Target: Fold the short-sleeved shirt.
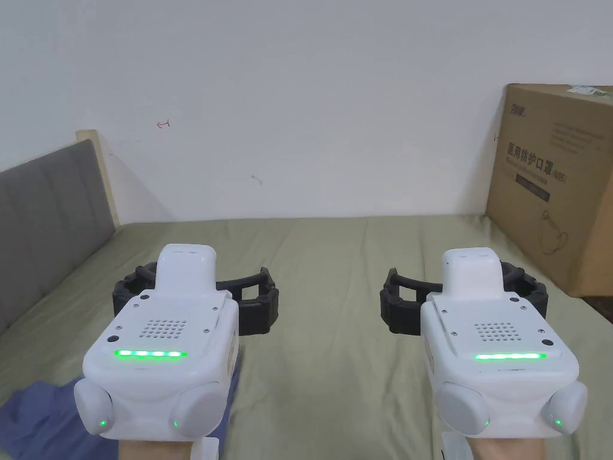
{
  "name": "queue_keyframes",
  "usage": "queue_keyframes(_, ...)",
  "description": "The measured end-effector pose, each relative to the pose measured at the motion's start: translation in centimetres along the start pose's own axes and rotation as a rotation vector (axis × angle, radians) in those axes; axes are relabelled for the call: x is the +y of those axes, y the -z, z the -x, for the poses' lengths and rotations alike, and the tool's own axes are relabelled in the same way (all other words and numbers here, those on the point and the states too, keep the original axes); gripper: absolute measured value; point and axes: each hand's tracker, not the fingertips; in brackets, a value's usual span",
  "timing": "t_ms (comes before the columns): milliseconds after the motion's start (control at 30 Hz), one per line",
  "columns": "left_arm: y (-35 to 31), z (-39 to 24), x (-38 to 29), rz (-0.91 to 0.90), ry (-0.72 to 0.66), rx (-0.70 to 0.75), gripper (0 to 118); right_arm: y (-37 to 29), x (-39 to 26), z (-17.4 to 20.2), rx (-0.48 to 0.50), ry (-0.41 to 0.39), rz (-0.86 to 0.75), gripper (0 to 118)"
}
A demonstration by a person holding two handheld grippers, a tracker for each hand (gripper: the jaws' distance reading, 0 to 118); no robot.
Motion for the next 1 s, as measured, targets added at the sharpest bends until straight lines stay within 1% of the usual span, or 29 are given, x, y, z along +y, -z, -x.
queue_keyframes(100,0.0,0.0,0.2,0.008,-0.002,0.003,118,0.0,0.0,-0.1,0.006,-0.003,0.002,118)
queue_keyframes(300,0.1,0.3,0.1,0.010,-0.041,-0.039,118,0.0,-0.1,0.2,0.006,-0.019,-0.003,118)
queue_keyframes(467,0.0,0.3,0.2,0.012,-0.030,-0.024,118,0.1,-0.1,0.0,-0.001,0.012,0.011,118)
queue_keyframes(600,-0.2,0.6,0.2,-0.009,-0.054,-0.043,118,0.1,-0.2,-0.3,0.008,0.027,0.007,118)
queue_keyframes(633,-0.2,0.6,0.3,-0.006,-0.061,-0.038,118,0.0,-0.3,-0.5,0.029,0.028,0.000,118)
queue_keyframes(800,-0.1,1.0,0.4,0.001,-0.100,-0.031,118,-0.1,-0.2,-0.2,0.005,0.016,0.004,118)
queue_keyframes(1000,0.0,0.1,-0.1,-0.011,-0.036,-0.070,118,0.0,-0.3,-0.1,-0.004,0.014,0.006,118)
